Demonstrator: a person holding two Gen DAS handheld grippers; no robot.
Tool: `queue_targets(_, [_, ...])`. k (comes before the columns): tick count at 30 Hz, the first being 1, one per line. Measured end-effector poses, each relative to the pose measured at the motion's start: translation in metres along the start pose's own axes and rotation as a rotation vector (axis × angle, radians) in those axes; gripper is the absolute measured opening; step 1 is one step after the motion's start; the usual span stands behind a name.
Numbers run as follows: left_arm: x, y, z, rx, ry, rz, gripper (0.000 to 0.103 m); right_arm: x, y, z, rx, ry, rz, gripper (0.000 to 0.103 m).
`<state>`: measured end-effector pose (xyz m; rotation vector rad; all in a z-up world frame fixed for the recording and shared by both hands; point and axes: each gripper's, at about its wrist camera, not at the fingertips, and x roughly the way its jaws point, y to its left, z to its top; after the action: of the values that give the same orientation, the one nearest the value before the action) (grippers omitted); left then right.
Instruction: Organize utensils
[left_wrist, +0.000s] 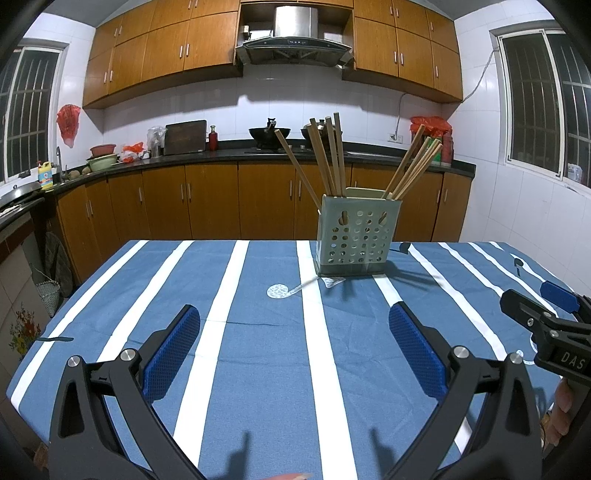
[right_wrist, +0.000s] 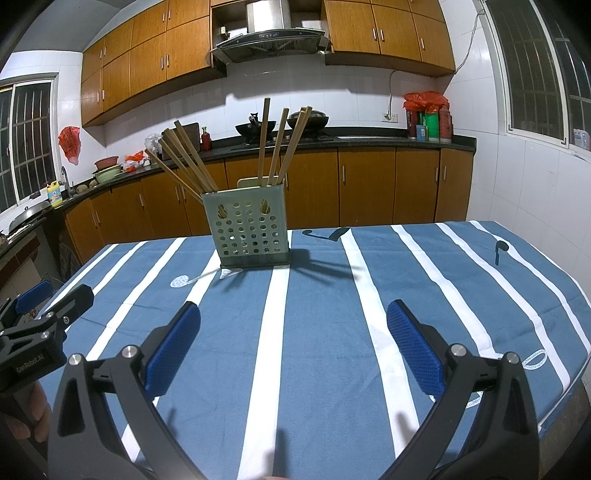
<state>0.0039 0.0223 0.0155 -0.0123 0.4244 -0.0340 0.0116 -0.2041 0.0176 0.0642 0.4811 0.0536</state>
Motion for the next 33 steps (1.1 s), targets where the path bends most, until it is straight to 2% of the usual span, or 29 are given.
queue_targets(33, [0.0005,0.0013,-0.0014,-0.002,0.001,0.004,0.101,-0.0004,0.001,0.0005,0.001,0.001,0.001,0.099])
